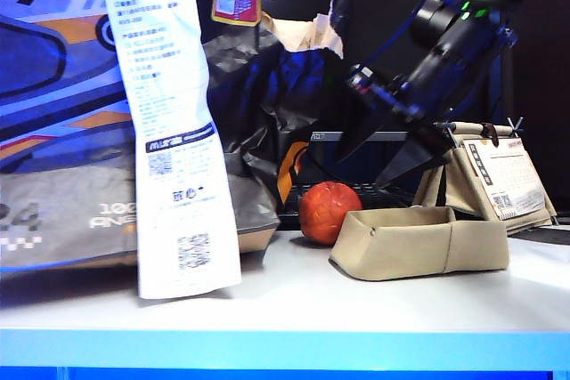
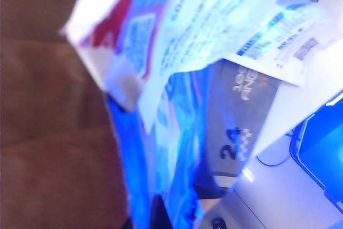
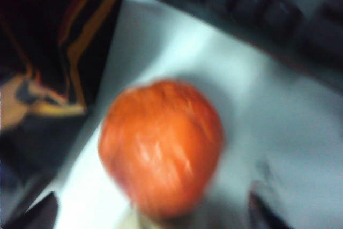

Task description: Open the paper bag and put two oranges into the paper bag.

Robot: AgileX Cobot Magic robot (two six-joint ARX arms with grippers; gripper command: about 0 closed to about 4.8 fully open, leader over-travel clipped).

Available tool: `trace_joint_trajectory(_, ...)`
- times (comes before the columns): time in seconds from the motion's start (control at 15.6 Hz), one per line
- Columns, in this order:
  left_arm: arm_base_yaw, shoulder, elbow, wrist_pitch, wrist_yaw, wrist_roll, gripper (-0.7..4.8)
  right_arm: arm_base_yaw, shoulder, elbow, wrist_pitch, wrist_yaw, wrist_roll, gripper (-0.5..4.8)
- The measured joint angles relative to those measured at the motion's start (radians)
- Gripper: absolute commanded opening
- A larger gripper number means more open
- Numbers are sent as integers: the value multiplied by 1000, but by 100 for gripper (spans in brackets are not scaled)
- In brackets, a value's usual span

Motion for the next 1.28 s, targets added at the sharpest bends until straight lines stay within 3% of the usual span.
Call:
trace_joint_trajectory(0.26,1,0,0,13,0,0,-6,44,29,0,101,31,26,479)
trace_joint_trajectory(0.45,1,0,0,12,0,0,-5,51,42,0,117,117,24,479)
trace_joint_trajectory(0.96,1,0,0,-4,0,0,-6,55,130,0,132,82,49,479)
trace_joint_trajectory(1.02,1,0,0,-4,0,0,-6,55,138,-2,131,82,50,445)
trace_joint_trajectory(1.15,1,0,0,-8,0,0,-5,55,140,-1,136,82,51,264)
trace_joint_trajectory(1.28,1,0,0,-10,0,0,-6,55,140,-1,147,82,51,164)
